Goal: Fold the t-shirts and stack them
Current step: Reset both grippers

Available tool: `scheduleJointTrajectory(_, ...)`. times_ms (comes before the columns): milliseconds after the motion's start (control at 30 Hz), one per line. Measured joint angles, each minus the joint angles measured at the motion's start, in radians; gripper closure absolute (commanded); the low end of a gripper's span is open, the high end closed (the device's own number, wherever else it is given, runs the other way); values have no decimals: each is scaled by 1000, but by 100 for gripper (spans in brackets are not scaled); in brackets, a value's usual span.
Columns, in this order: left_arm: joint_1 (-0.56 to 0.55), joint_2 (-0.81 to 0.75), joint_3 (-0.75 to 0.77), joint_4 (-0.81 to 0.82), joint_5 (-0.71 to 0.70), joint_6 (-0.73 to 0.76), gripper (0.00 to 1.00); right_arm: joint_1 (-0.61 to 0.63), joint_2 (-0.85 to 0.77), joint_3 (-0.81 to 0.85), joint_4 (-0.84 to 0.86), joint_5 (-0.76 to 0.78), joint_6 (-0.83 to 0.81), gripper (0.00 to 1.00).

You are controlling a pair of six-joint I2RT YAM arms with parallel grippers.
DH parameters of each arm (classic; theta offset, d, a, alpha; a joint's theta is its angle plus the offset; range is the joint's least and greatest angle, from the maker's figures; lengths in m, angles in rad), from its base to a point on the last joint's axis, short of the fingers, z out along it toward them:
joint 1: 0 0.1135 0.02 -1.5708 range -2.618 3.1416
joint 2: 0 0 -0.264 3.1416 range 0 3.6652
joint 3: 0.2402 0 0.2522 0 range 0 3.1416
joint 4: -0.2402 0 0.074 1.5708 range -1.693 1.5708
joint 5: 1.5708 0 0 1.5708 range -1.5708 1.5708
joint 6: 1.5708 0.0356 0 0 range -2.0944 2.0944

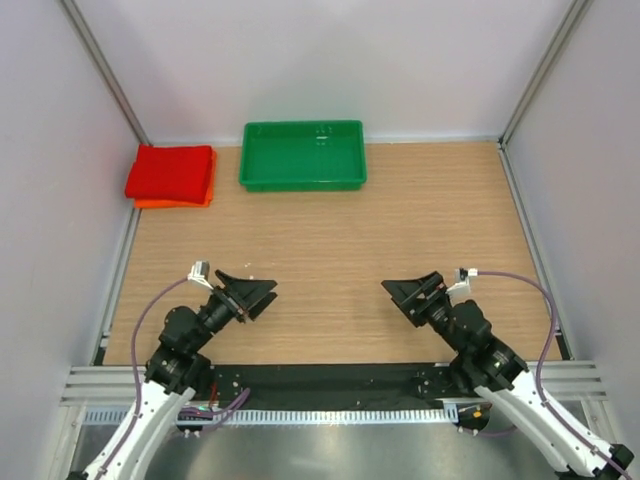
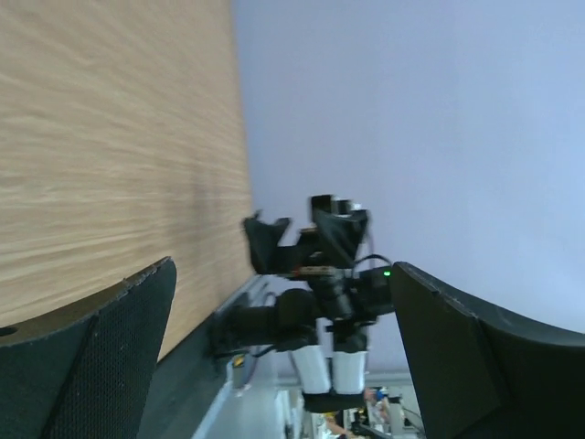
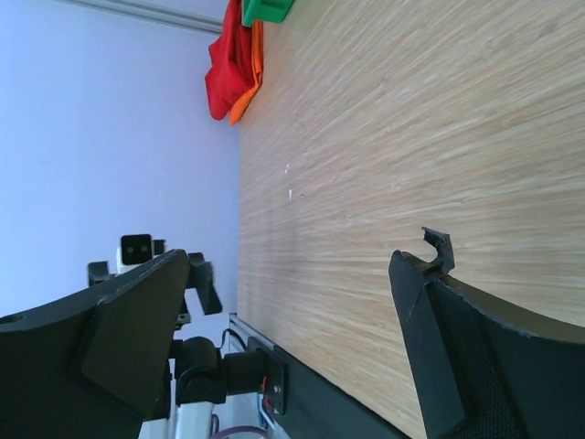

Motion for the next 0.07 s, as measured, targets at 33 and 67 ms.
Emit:
scheduleJointTrajectory(33, 0, -20, 0, 31, 5, -21, 0, 0, 10, 0, 0, 0, 7, 0)
scheduleJointTrajectory(67, 0, -29, 0, 64, 14, -32, 0, 0, 26, 0, 1, 0, 14, 0)
